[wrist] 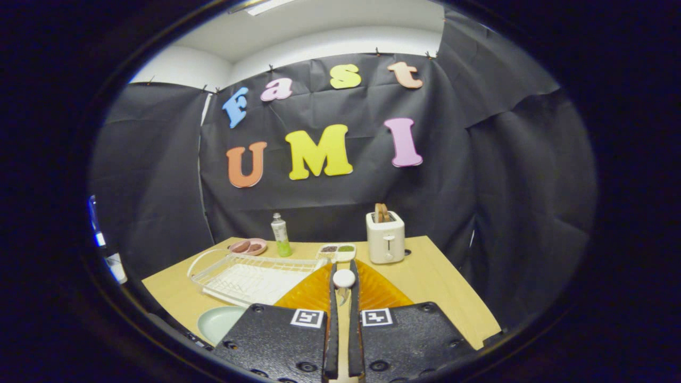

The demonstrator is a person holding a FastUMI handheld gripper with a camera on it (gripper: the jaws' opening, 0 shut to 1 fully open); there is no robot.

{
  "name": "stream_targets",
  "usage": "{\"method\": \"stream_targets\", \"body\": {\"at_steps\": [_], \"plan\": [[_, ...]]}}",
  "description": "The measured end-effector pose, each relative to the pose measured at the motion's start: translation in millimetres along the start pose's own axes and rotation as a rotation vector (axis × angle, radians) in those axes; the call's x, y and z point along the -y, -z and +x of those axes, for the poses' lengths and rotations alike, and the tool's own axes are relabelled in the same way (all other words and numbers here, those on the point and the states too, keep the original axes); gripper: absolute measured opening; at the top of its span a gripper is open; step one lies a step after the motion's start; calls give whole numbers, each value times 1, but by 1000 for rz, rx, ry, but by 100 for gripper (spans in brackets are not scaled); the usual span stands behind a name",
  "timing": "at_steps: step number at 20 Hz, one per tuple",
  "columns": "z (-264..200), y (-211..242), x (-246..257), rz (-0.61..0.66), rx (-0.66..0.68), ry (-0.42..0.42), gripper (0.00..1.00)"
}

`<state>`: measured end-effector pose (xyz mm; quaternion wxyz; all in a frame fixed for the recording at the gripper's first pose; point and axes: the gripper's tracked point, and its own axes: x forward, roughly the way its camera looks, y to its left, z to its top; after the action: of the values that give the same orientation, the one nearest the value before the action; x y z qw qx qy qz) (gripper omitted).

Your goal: Take the plate from the dish rack, then take the spoon from the basket and place it into the plate.

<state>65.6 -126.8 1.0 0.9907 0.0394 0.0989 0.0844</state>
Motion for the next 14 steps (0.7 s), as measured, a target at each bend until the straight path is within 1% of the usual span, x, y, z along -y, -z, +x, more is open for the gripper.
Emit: {"method": "stream_targets", "body": {"at_steps": [2,6,9,11,14], "plan": [[-17,-9,-36,-24,-3,-59,13],[-31,-1,-101,-56,-37,-175,13],[-36,19,-156,-81,-99,-281,13],[-32,36,-177,-88,-135,-319,13],[-22,69,-205,-87,-227,-371,13]]}}
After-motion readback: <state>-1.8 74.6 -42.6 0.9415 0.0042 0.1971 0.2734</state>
